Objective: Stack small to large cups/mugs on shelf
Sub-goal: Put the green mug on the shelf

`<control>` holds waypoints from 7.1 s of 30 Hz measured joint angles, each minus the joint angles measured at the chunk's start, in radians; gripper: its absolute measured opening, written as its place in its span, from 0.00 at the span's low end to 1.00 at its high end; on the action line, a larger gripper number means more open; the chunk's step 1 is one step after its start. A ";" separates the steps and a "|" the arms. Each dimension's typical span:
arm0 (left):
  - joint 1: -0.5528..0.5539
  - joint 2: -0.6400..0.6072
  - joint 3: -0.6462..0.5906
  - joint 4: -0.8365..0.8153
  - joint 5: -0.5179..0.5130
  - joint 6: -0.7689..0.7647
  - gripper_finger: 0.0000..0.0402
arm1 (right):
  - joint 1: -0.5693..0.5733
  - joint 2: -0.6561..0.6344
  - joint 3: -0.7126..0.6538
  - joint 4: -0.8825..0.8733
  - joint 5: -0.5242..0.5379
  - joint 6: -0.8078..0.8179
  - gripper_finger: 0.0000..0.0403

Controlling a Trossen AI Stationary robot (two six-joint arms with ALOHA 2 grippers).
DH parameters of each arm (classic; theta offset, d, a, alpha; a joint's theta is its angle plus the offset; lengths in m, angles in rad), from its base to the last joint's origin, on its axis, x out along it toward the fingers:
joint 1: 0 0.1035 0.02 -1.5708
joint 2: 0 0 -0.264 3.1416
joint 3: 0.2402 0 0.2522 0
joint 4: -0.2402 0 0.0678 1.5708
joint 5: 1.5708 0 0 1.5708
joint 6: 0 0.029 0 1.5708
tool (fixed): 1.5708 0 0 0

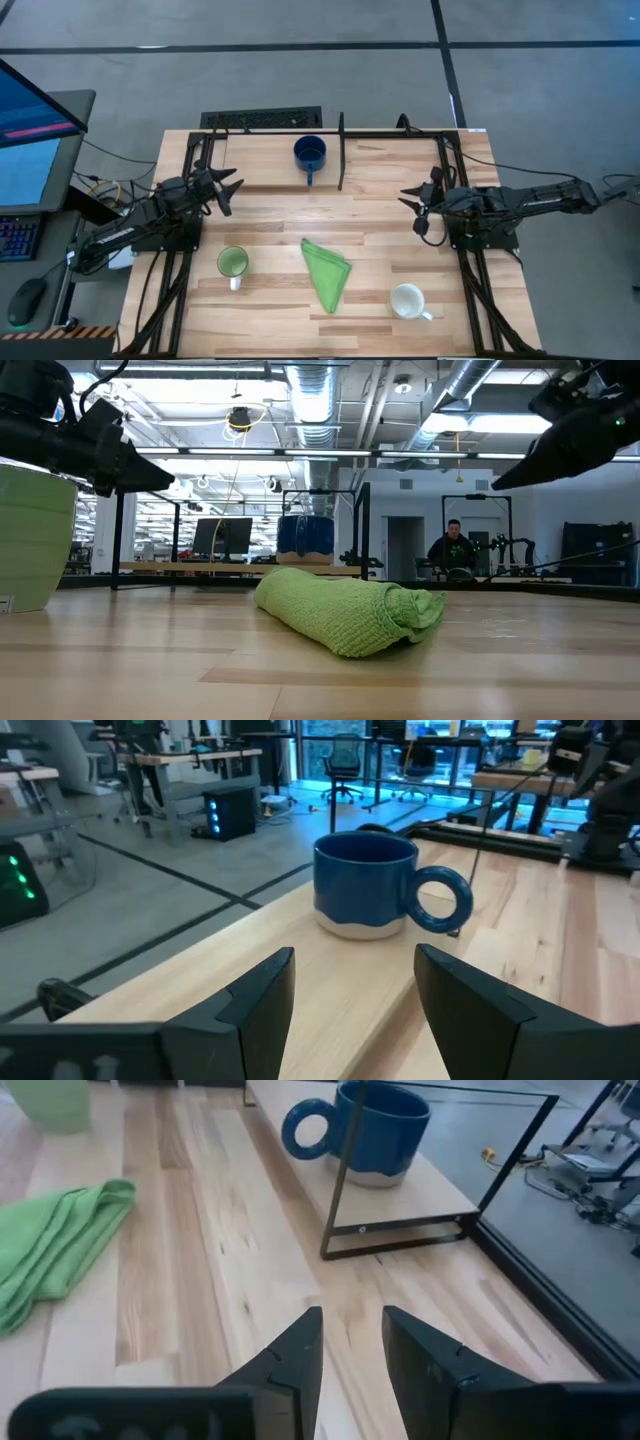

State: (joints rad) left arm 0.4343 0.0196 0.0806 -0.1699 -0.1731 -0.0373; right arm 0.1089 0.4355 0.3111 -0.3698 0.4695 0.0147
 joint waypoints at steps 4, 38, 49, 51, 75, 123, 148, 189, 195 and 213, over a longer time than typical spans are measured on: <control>0.000 0.000 0.000 0.000 0.019 -0.001 0.50 | 0.000 -0.038 0.000 -0.005 0.005 0.010 0.32; 0.000 0.000 0.050 -0.026 0.237 0.021 0.64 | -0.352 -0.434 -0.208 0.063 -0.129 -0.068 0.32; -0.010 0.048 0.257 -0.094 0.379 -0.007 0.71 | -0.360 -0.433 -0.208 0.056 -0.132 -0.068 0.32; -0.020 0.083 0.306 -0.117 0.377 0.001 0.71 | -0.360 -0.433 -0.208 0.056 -0.132 -0.068 0.32; -0.336 0.768 0.812 -0.907 0.245 0.038 0.70 | -0.360 -0.433 -0.207 0.047 -0.129 -0.068 0.32; -0.882 1.303 0.813 -0.954 0.100 -0.678 0.70 | -0.360 -0.433 -0.207 0.046 -0.129 -0.067 0.32; -0.882 1.303 0.812 -0.956 0.096 -0.667 0.52 | -0.360 -0.433 -0.207 0.046 -0.129 -0.067 0.32; -0.882 1.301 0.813 -0.945 0.037 -0.613 0.04 | -0.360 -0.433 -0.207 0.046 -0.128 -0.068 0.32; -0.882 1.300 0.813 -0.937 0.036 -0.584 0.02 | -0.360 -0.433 -0.207 0.046 -0.128 -0.068 0.32; -0.799 1.281 0.821 -0.943 0.041 -0.400 0.01 | -0.360 -0.433 -0.207 0.046 -0.129 -0.068 0.32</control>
State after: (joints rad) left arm -0.3648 1.3004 0.9021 -1.1129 -0.1318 -0.4373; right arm -0.2512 0.0026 0.1043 -0.3241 0.3408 -0.0528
